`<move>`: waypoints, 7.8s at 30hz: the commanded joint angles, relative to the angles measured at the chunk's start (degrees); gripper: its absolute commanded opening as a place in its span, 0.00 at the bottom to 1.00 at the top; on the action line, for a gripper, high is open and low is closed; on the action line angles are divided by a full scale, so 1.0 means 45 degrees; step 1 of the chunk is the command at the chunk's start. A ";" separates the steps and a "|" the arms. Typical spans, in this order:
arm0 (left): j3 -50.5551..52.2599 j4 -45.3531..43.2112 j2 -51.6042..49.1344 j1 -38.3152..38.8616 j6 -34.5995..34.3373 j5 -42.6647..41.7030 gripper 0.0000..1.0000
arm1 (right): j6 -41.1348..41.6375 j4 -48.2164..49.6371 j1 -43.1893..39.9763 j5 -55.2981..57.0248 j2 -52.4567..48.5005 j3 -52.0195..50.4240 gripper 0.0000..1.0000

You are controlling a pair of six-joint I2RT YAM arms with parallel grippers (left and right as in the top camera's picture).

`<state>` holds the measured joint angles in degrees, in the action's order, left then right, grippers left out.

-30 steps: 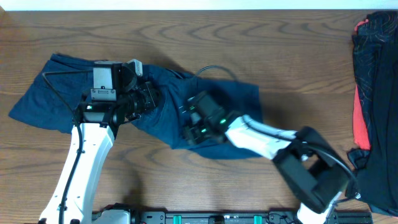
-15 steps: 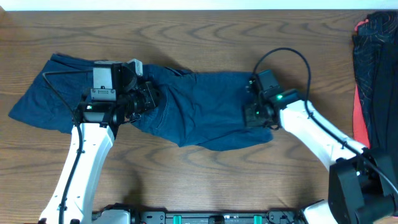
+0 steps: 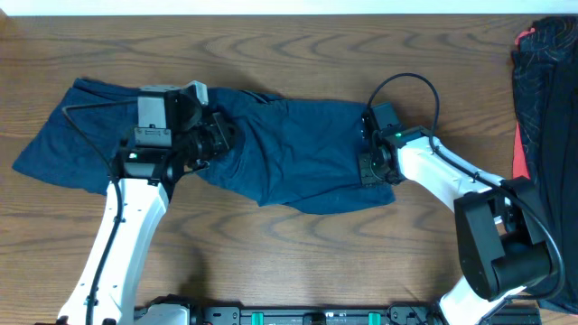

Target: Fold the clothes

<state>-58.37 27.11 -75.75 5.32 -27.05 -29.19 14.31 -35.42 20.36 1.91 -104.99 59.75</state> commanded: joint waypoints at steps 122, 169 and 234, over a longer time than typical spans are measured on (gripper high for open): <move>-0.0340 -0.2943 -0.3356 0.2871 0.2676 0.6300 0.69 | -0.0855 -0.4750 0.0398 -0.3021 0.3764 0.1511 0.40; -0.0340 -0.0879 -0.3891 0.2880 0.3395 0.1758 0.61 | -0.0325 0.0311 0.1035 -0.0044 0.4847 -0.0627 0.61; -0.0345 -0.0413 -0.3798 0.3682 -0.1069 0.6028 0.06 | 0.3084 0.1229 -0.0675 -0.1443 0.1418 -0.0971 0.49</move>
<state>-59.79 25.15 -93.54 22.20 -30.92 -4.01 29.93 -30.09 17.58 -2.24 -98.32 55.55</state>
